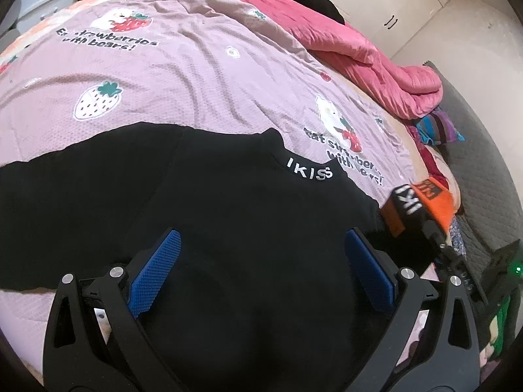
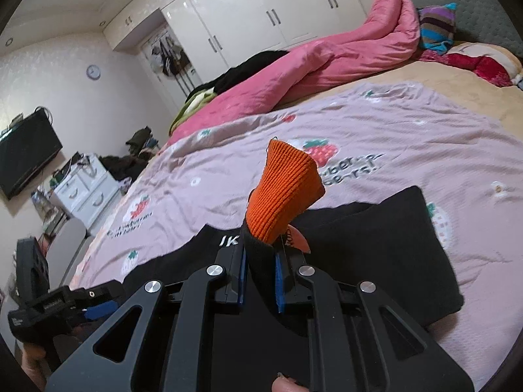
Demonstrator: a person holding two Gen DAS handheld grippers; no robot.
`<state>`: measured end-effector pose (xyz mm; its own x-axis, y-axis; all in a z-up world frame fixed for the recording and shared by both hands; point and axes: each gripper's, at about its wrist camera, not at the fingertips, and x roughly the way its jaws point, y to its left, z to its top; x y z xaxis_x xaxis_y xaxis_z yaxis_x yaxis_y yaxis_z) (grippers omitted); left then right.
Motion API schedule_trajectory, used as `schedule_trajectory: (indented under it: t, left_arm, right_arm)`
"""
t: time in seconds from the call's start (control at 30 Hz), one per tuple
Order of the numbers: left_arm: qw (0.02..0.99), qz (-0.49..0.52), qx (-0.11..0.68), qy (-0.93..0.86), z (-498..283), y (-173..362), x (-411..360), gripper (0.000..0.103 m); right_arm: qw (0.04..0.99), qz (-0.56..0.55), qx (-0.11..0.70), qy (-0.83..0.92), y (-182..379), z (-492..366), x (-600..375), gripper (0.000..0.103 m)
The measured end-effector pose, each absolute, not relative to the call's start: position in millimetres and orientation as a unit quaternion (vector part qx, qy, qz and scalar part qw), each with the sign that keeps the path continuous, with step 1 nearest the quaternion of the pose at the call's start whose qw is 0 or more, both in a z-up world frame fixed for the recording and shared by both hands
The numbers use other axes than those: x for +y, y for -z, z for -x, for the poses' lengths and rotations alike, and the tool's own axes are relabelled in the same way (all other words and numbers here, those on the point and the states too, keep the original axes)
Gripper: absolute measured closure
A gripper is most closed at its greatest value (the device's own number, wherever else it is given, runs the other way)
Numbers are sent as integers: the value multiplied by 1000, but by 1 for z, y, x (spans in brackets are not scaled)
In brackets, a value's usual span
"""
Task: Fold small clothes
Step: 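Grasp the orange cuff with the left gripper while the right gripper releases it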
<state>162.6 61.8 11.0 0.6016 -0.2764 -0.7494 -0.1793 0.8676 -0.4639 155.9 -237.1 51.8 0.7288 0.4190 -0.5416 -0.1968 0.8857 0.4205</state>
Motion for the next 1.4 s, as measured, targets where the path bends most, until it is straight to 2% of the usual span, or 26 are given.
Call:
schedule_trajectory:
  t: [0.63, 0.8, 1.0, 1.1, 1.33, 1.4]
  left_arm:
    - [837, 315, 446, 48, -165, 5, 77, 9]
    - [833, 318, 450, 56, -167, 12, 72, 9]
    - [828, 316, 459, 68, -171, 26, 62, 9]
    - [822, 323, 462, 82, -173, 35, 56, 16]
    - [817, 317, 472, 98, -180, 50, 34, 47]
    - [820, 306, 475, 96, -183, 53, 27, 53]
  right_arm:
    - [886, -131, 384, -224, -11, -159, -167, 88]
    - [869, -114, 403, -262, 0, -147, -158, 66]
    - [857, -113, 416, -282, 3, -124, -164, 63]
    - [858, -130, 417, -271, 2, -115, -181, 59]
    - [867, -166, 413, -224, -5, -102, -229, 51]
    - [869, -178, 411, -212, -7, -99, -241, 51]
